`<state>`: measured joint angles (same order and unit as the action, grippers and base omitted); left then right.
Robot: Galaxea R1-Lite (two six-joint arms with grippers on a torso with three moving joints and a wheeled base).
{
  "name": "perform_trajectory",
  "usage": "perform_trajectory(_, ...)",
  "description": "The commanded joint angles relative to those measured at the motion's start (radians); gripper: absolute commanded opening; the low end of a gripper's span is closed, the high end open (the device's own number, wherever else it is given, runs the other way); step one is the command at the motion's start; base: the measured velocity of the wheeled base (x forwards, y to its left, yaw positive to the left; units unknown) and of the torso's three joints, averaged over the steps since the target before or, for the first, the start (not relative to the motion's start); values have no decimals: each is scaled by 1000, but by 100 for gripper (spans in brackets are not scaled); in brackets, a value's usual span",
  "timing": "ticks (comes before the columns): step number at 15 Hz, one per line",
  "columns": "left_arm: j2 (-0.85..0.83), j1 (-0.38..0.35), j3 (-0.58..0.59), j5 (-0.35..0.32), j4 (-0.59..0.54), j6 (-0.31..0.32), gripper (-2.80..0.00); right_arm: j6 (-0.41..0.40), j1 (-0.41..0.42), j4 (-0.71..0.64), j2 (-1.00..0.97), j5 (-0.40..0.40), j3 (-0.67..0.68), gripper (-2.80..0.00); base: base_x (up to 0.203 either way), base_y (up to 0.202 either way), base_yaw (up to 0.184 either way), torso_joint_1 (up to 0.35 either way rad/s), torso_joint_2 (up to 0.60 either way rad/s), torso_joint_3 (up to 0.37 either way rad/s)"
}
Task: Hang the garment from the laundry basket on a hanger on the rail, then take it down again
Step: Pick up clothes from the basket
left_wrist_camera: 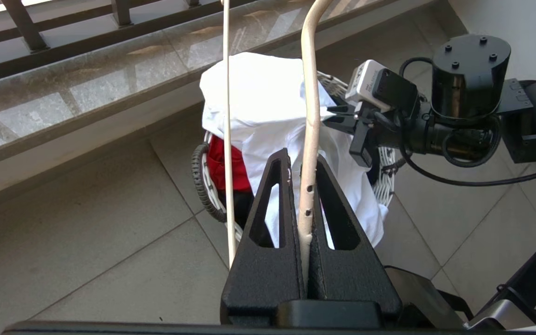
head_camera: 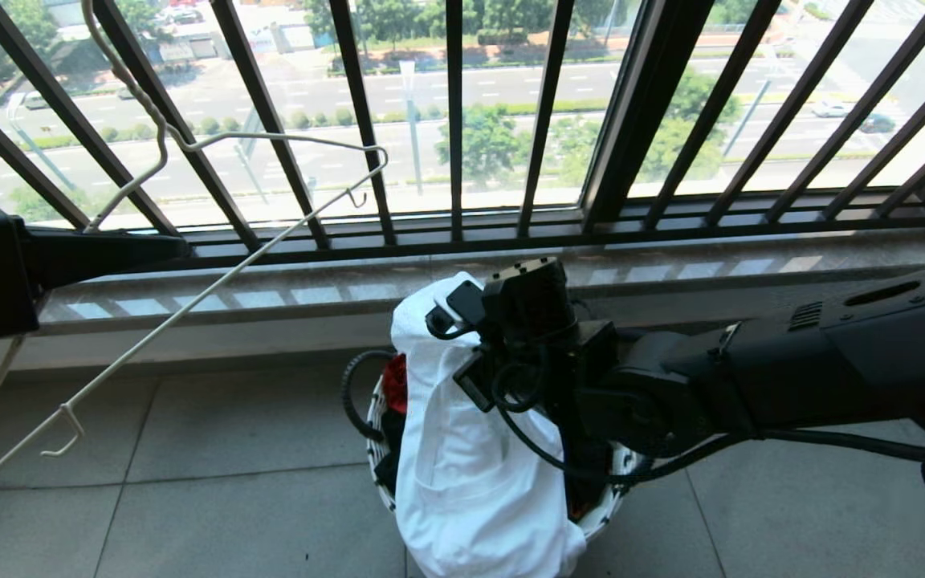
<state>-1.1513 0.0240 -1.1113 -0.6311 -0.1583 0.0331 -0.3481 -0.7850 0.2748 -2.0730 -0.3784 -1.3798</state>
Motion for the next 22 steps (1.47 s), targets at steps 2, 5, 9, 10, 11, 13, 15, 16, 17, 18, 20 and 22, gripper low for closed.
perform_trajectory(2,-2,1,1,-4,-1,1,-280,37,-4,-62,180,99,103,-280,0,0,0,0,0,0)
perform_trajectory(5,-5,1,1,-4,-1,1,-280,118,92,-268,211,301,49,-280,0,0,0,0,0,0)
perform_trajectory(9,-15,-1,-1,-4,-1,1,-280,192,142,-269,112,374,-93,-280,0,0,0,0,0,0)
perform_trajectory(10,-15,-1,-1,-4,-1,1,-280,203,139,-246,85,376,-119,-280,0,0,0,0,0,0)
perform_trajectory(11,-15,0,-1,-4,-1,1,-280,209,132,-234,55,376,-141,-280,0,0,0,0,0,0)
perform_trajectory(13,-18,0,-1,-4,-1,1,-280,212,129,-227,4,374,-168,-280,0,0,0,0,0,0)
perform_trajectory(15,-19,1,-1,-4,-1,2,-280,213,127,-213,-21,373,-171,-280,0,0,0,0,0,0)
perform_trajectory(16,-19,1,-1,-4,-1,2,-280,212,125,-199,-30,368,-170,0,0,0,0,0,0,0)
perform_trajectory(17,-19,1,-1,-4,-1,2,-280,210,125,-193,-32,363,-169,0,0,0,0,0,0,0)
perform_trajectory(18,-19,1,-1,-4,-1,2,-280,208,125,-193,-30,353,-164,0,0,0,0,0,0,0)
perform_trajectory(20,-19,1,-1,-4,-1,2,-280,176,121,-194,-32,284,-153,0,0,0,0,0,0,0)
perform_trajectory(22,-18,1,1,-4,-1,2,-280,77,110,-160,-59,172,-110,0,0,0,0,0,0,0)
